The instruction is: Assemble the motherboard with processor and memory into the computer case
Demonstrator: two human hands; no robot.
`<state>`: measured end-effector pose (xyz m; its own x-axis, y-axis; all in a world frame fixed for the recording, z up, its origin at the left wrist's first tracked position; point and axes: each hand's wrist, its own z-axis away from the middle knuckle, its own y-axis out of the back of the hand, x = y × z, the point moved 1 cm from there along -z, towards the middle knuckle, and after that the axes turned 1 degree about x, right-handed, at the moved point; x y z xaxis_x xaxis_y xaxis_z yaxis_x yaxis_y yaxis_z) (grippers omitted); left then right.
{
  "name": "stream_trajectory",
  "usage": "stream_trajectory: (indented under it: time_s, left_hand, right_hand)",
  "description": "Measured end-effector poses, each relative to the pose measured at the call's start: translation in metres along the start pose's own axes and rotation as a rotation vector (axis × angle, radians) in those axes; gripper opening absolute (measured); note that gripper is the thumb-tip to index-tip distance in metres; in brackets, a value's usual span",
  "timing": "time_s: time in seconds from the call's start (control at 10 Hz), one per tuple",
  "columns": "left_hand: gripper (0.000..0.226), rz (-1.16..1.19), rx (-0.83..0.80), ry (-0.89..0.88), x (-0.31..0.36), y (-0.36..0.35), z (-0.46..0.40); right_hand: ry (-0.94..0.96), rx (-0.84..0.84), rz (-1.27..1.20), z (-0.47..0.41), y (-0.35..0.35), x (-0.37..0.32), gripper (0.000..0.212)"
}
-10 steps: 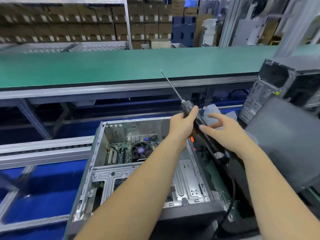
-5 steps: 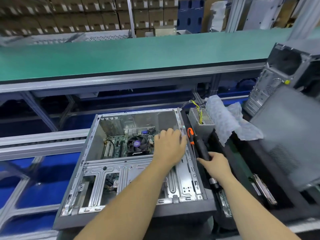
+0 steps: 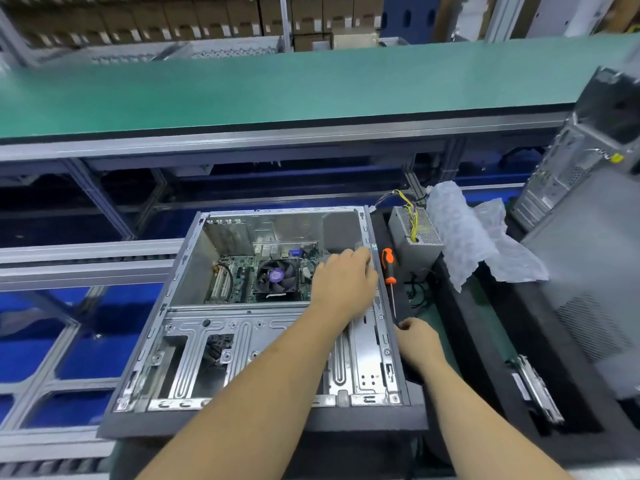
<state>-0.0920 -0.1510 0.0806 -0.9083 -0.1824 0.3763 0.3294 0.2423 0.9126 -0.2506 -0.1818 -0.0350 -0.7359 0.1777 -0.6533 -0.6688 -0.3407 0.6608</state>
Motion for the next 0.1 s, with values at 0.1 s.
stream_trajectory:
  time_s: [0.1]
  left_hand:
    - [0.022,0.025,-0.003,0.044,0.0029,0.0041,-0.0004]
  right_hand:
    - [0.002,-0.023,0.064,-0.0037,0.0063,-0.0051,0.042]
